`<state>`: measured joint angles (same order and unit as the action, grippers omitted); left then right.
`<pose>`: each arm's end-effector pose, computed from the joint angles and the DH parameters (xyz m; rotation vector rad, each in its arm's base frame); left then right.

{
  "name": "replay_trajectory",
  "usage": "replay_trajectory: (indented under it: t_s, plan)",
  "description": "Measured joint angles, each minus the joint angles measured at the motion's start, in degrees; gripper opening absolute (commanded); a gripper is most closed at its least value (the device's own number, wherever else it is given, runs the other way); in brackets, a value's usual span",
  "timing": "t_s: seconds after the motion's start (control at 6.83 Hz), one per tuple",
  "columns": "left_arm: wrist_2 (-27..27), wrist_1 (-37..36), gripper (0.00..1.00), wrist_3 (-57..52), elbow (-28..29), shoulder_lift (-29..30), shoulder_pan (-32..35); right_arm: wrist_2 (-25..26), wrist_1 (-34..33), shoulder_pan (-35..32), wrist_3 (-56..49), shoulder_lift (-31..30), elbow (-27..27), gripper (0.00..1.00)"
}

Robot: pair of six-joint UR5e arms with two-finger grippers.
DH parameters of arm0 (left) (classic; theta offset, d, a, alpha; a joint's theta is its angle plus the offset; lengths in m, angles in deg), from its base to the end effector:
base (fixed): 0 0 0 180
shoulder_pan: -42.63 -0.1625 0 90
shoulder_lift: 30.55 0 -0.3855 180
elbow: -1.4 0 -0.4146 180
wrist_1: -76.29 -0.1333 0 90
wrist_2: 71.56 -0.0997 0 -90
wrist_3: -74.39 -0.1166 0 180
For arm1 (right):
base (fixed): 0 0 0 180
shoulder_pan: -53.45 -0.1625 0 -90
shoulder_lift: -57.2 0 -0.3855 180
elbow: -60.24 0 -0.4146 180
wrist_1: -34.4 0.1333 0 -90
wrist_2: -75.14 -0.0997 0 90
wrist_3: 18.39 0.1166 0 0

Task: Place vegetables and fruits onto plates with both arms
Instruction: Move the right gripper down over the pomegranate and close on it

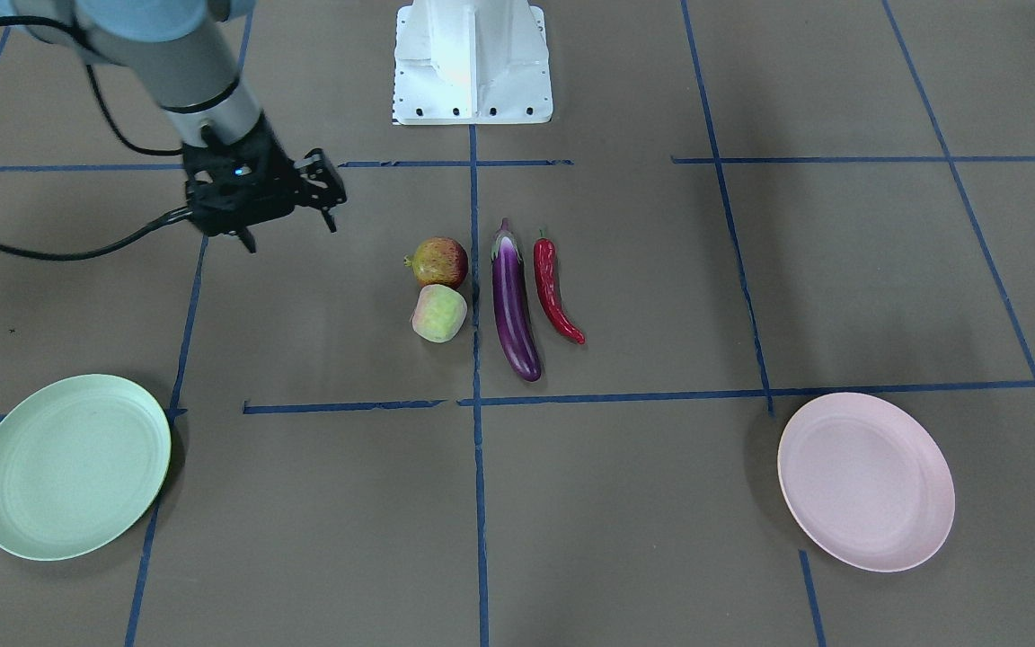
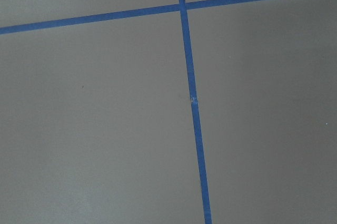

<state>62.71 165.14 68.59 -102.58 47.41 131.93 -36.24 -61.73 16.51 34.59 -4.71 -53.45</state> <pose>-0.0466 -0.4354 0.6076 0.0475 0.7717 0.1131 -0.4133 -0.4244 0.1815 0.1915 -0.8413 -0.1499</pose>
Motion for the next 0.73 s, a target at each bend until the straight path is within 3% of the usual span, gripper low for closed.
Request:
replay_trajectory:
  t_s: [0.29, 0.73]
  plan:
    - [0.0, -0.1, 1.00, 0.0, 0.1, 0.0, 0.0, 8.5, 0.1, 7.6, 8.7, 4.6, 3.0, 0.99]
    - [0.3, -0.1, 1.00, 0.0, 0.4, 0.0, 0.0, 14.7, 0.0, 11.7, 13.4, 11.6, 11.2, 0.99]
